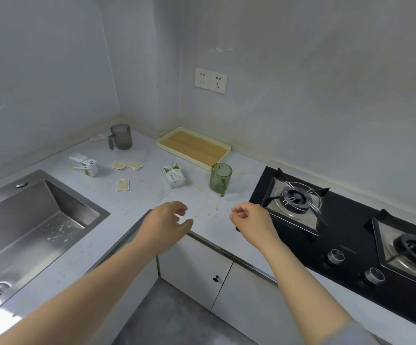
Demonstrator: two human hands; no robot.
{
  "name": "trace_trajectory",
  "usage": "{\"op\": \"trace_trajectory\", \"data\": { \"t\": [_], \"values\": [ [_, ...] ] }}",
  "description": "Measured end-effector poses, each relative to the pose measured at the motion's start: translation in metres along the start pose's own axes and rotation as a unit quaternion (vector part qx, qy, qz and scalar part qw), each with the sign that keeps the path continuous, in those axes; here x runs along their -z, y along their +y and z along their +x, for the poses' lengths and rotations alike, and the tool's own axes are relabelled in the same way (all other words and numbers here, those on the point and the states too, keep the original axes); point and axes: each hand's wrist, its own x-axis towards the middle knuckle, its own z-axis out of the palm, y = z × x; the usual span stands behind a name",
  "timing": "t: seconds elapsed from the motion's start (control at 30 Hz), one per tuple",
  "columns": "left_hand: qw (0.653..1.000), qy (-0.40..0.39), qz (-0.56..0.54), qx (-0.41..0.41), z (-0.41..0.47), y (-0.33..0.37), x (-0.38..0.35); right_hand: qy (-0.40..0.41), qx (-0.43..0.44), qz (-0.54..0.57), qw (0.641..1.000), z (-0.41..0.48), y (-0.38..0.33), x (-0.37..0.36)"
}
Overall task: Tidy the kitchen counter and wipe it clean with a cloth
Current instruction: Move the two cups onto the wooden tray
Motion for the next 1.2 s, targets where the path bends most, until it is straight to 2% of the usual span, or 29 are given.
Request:
{"op": "trace_trajectory", "data": {
  "t": [0.17,0.43,0.77,0.9,1.2],
  "values": [
    [1.000,-0.011,0.008,0.026,0.050,-0.005,-0.010,-0.022,-0.015,-0.003,1.000,0.056,0.012,-0.006],
    [0.999,-0.037,0.021,0.017,0.152,-0.036,-0.007,-0.008,-0.098,-0.005,0.995,0.144,0.017,-0.042],
    [0.991,-0.134,0.022,0.010,0.256,-0.082,-0.014,0.004,-0.215,-0.031,0.976,0.218,0.029,-0.079],
    [0.988,-0.155,0.012,0.025,0.277,-0.087,-0.025,0.004,-0.230,-0.029,0.973,0.230,0.035,-0.089],
    [0.984,-0.170,0.012,0.059,0.308,-0.084,-0.048,-0.017,-0.234,0.083,0.969,0.260,0.045,-0.093]
  ]
}}
